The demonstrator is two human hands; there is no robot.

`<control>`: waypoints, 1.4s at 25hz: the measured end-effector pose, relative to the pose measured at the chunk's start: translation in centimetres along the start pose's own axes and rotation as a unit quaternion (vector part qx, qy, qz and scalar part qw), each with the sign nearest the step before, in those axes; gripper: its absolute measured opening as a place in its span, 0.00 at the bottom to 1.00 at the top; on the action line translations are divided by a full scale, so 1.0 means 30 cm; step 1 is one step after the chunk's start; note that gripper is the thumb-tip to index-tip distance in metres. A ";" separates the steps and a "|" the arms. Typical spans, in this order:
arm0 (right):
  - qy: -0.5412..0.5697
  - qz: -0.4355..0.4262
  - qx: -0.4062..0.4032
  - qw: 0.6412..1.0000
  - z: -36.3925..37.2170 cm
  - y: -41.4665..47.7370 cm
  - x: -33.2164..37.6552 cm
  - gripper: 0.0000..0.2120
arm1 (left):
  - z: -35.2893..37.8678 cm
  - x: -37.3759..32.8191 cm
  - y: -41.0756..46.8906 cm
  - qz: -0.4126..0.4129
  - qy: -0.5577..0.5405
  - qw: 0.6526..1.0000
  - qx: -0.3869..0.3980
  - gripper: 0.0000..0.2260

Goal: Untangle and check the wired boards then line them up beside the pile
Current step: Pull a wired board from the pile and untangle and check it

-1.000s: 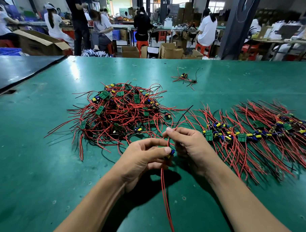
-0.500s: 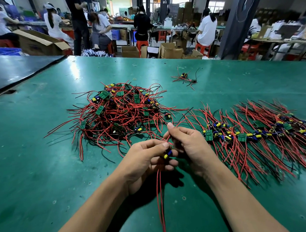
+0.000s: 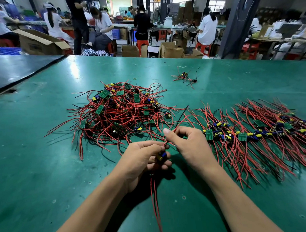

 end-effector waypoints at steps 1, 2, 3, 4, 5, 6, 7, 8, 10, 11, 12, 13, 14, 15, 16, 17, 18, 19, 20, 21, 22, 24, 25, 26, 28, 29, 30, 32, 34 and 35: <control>0.010 0.014 0.005 1.000 0.005 -0.005 0.002 0.23 | 0.000 0.000 0.000 -0.002 0.007 1.000 0.005 0.04; 0.036 0.042 0.014 0.998 0.008 -0.008 0.001 0.22 | 0.000 0.000 0.000 -0.001 0.008 1.000 0.008 0.04; 0.080 0.080 0.034 0.993 0.010 -0.010 0.000 0.20 | 0.001 -0.001 0.000 0.001 0.005 1.000 0.010 0.04; 0.138 0.124 0.070 0.980 0.013 -0.015 0.000 0.16 | 0.000 0.000 -0.001 0.006 0.000 1.000 0.013 0.04; 0.195 0.166 0.114 0.960 0.018 -0.024 0.004 0.12 | 0.000 0.001 0.000 0.009 -0.005 1.000 0.014 0.04; 0.235 0.198 0.154 0.939 0.023 -0.034 0.008 0.11 | -0.002 0.002 0.001 0.011 -0.012 1.000 0.015 0.05; 0.250 0.215 0.186 0.926 0.027 -0.041 0.007 0.14 | -0.003 0.003 0.002 0.011 -0.016 1.000 0.016 0.05; 0.249 0.219 0.205 0.921 0.030 -0.044 0.004 0.16 | -0.005 0.004 0.003 0.012 -0.017 1.000 0.018 0.05; 0.232 0.214 0.213 0.925 0.032 -0.044 -0.003 0.18 | -0.007 0.008 0.004 0.024 0.002 0.999 0.025 0.05; 0.220 0.212 0.211 0.928 0.031 -0.042 -0.007 0.18 | -0.006 0.010 0.003 0.035 0.015 0.999 0.029 0.05; 0.207 0.212 0.205 0.933 0.030 -0.038 -0.012 0.18 | -0.005 0.012 0.000 0.047 0.028 0.998 0.034 0.06; 0.189 0.208 0.196 0.939 0.028 -0.031 -0.016 0.18 | -0.004 0.013 -0.002 0.056 0.038 0.997 0.037 0.06; 0.170 0.204 0.186 0.946 0.025 -0.024 -0.020 0.18 | -0.002 0.013 -0.004 0.063 0.047 0.996 0.041 0.07; 0.152 0.197 0.175 0.953 0.024 -0.018 -0.022 0.18 | 0.000 0.013 -0.006 0.067 0.053 0.995 0.044 0.07; 0.129 0.186 0.162 0.960 0.020 -0.012 -0.022 0.18 | 0.001 0.011 -0.009 0.069 0.057 0.995 0.047 0.06; 0.097 0.168 0.146 0.970 0.014 -0.005 -0.024 0.19 | 0.003 0.009 -0.011 0.069 0.060 0.995 0.050 0.06; 0.059 0.146 0.127 0.979 0.007 0.001 -0.025 0.19 | 0.005 0.006 -0.012 0.071 0.064 0.994 0.052 0.05; 0.026 0.125 0.108 0.986 0.002 0.007 -0.026 0.20 | 0.004 0.004 -0.013 0.073 0.068 0.993 0.055 0.04; 0.005 0.106 0.091 0.990 -0.004 0.012 -0.026 0.20 | 0.004 0.003 -0.013 0.074 0.071 0.993 0.058 0.04; -0.004 0.089 0.073 0.993 -0.008 0.017 -0.026 0.20 | 0.004 0.001 -0.014 0.073 0.072 0.993 0.061 0.03; -0.011 0.073 0.050 0.996 -0.012 0.021 -0.026 0.19 | 0.005 0.000 -0.015 0.072 0.073 0.993 0.064 0.04; -0.027 0.052 0.004 0.998 -0.018 0.025 -0.028 0.19 | 0.007 -0.001 -0.015 0.070 0.079 0.992 0.067 0.04; -0.030 0.047 -0.008 0.998 -0.017 0.024 -0.032 0.20 | 0.007 -0.002 -0.016 0.070 0.083 0.992 0.065 0.04; -0.021 0.053 -0.007 0.998 -0.013 0.019 -0.035 0.22 | 0.006 -0.002 -0.017 0.069 0.087 0.992 0.062 0.03; 0.050 0.110 0.026 0.992 0.000 0.006 -0.038 0.25 | 0.006 0.001 -0.017 0.061 0.086 0.993 0.049 0.04; 0.101 0.151 0.049 0.982 0.008 0.002 -0.035 0.26 | 0.006 0.002 -0.015 0.056 0.082 0.994 0.042 0.05; 0.145 0.188 0.067 0.969 0.014 0.000 -0.031 0.26 | 0.007 0.003 -0.012 0.051 0.078 0.995 0.036 0.05; 0.203 0.231 0.084 0.948 0.018 0.002 -0.024 0.25 | 0.012 0.006 -0.009 0.041 0.069 0.996 0.032 0.07; 0.219 0.242 0.097 0.940 0.018 0.004 -0.016 0.22 | 0.015 0.012 -0.007 0.049 0.071 0.996 0.029 0.09; 0.216 0.239 0.113 0.940 0.020 -0.002 -0.010 0.21 | 0.013 0.015 -0.007 0.058 0.068 0.996 0.025 0.09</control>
Point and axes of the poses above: each hand's wrist, its own y-axis towards the middle knuckle, its own z-axis out of the palm, x = y × z, the point moved 1 cm from there along y, towards the middle knuckle, and after that the axes turned 10 degrees about -x, right-handed, at the moved point
